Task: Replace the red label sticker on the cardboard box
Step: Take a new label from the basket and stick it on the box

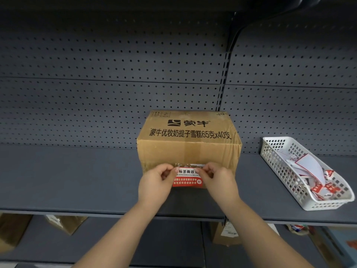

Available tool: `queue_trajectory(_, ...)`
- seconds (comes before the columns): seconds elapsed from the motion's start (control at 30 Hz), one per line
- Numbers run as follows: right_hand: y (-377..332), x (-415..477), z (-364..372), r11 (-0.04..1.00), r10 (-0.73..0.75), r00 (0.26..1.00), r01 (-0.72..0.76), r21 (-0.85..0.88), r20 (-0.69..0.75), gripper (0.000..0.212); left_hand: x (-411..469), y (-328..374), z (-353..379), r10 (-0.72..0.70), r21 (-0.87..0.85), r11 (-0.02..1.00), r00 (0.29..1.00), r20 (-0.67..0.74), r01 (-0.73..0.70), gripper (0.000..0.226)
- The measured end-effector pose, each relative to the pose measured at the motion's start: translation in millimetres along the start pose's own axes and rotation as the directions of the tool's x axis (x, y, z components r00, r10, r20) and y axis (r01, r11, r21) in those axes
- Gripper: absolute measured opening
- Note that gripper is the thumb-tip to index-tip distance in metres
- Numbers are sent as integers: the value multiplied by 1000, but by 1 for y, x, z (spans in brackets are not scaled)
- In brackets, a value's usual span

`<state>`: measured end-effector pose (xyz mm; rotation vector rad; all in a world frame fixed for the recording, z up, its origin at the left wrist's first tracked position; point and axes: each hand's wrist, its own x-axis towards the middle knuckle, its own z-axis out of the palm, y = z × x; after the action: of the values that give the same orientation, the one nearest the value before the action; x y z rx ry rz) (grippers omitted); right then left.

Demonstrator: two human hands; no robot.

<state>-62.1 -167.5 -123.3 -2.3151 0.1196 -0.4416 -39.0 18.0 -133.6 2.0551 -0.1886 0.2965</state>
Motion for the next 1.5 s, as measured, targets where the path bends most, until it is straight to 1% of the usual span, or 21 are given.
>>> queue_trajectory(0.07,-2,1,4,999,-29,999,28,-43,-33,29,1,0,1,39,65,997,999,-32,-37,21)
queue_trajectory(0.23,-1,3,7,998,-24,998,21,-55,-61,31,5,-3,3,57,86,995,997,-58,-52,26)
queue_trajectory(0.6,-4,8,7,994,-2,995,-10,-111,-105,31,9,2,10,51,131,991,992,-113,-36,28)
queue_trajectory(0.93,-1,8,8,987,-33,991,13,-157,-131,32,12,4,13,45,220,975,989,-139,-13,31)
queue_trajectory(1.1,5,9,4,992,12,987,-32,-118,-163,38,14,-1,9,31,240,971,986,-166,10,43)
queue_trajectory(1.2,9,10,0,995,-14,982,-5,-97,-189,39,15,-6,5,37,245,970,984,-173,6,45)
queue_trajectory(1.3,14,9,-5,992,-63,968,34,-124,-242,38,13,-10,-2,59,242,970,974,-218,-4,44)
queue_trajectory(1.33,15,7,-6,987,-114,955,76,-144,-273,38,11,-12,-5,104,249,967,971,-214,-48,42)
queue_trajectory(1.37,17,6,-7,973,-199,933,152,-171,-300,37,8,-14,-7,202,279,949,963,-175,-148,38)
queue_trajectory(1.4,18,3,-7,940,-323,894,265,-216,-310,36,4,-16,-8,349,327,895,932,-96,-302,33)
queue_trajectory(1.43,20,-1,-6,875,-469,834,392,-285,-291,33,-1,-18,-7,502,372,801,865,9,-469,28)
queue_trajectory(1.47,23,-4,-4,780,-604,761,504,-372,-236,29,-7,-21,-4,619,399,686,776,120,-608,25)
queue_trajectory(1.5,25,-8,0,673,-703,695,582,-457,-152,27,-12,-24,-1,682,425,577,698,220,-698,29)
